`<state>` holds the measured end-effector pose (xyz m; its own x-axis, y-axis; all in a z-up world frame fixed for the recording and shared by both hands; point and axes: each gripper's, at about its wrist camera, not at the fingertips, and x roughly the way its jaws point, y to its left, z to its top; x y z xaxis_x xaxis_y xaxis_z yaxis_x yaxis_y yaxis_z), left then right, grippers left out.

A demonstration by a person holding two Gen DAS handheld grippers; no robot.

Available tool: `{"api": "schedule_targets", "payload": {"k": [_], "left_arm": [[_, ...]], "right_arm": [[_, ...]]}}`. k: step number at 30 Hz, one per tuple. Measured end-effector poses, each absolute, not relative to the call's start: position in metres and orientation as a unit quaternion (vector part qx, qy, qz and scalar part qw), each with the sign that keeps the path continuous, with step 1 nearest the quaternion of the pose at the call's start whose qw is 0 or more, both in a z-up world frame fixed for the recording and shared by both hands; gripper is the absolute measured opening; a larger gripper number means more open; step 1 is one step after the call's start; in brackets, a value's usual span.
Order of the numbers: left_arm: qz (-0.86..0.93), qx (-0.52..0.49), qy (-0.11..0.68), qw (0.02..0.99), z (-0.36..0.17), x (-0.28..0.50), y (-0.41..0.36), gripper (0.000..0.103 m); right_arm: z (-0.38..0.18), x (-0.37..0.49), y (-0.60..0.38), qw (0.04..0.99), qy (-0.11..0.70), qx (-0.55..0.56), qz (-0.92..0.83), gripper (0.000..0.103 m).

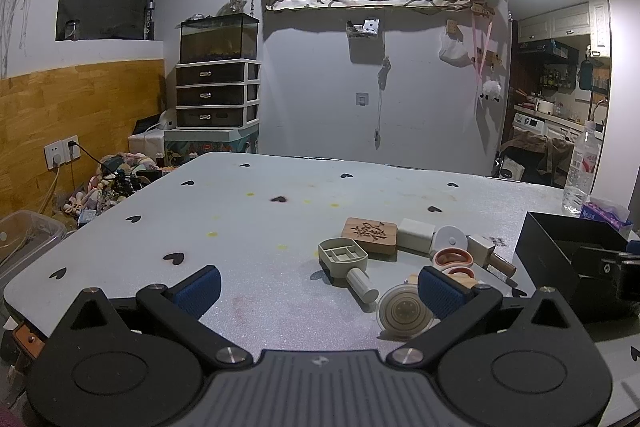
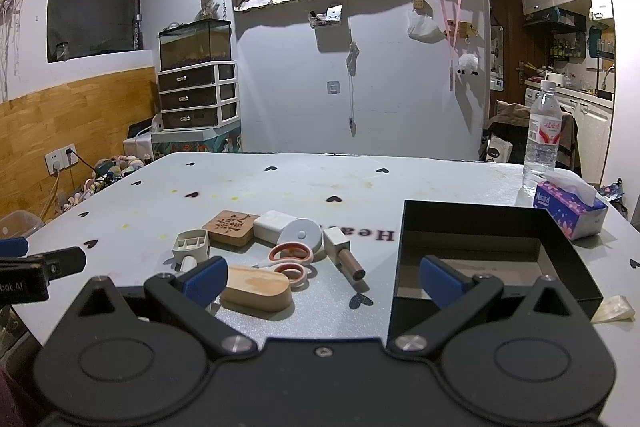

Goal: Organize rigid objects

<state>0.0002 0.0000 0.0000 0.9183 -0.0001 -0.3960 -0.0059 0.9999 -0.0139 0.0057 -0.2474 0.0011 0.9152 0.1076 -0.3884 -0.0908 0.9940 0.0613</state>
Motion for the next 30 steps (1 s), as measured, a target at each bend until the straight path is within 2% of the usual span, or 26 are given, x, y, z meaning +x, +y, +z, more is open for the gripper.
{"api": "schedule_targets", "payload": {"k": [30], "left_arm": [[0.001,-0.006,0.202,0.979,0.0,0.0,0.0,0.103]], "right_arm": [[-0.001,0.004,-0.252,0.978,0.2,0.022,0.048,0.103]]}}
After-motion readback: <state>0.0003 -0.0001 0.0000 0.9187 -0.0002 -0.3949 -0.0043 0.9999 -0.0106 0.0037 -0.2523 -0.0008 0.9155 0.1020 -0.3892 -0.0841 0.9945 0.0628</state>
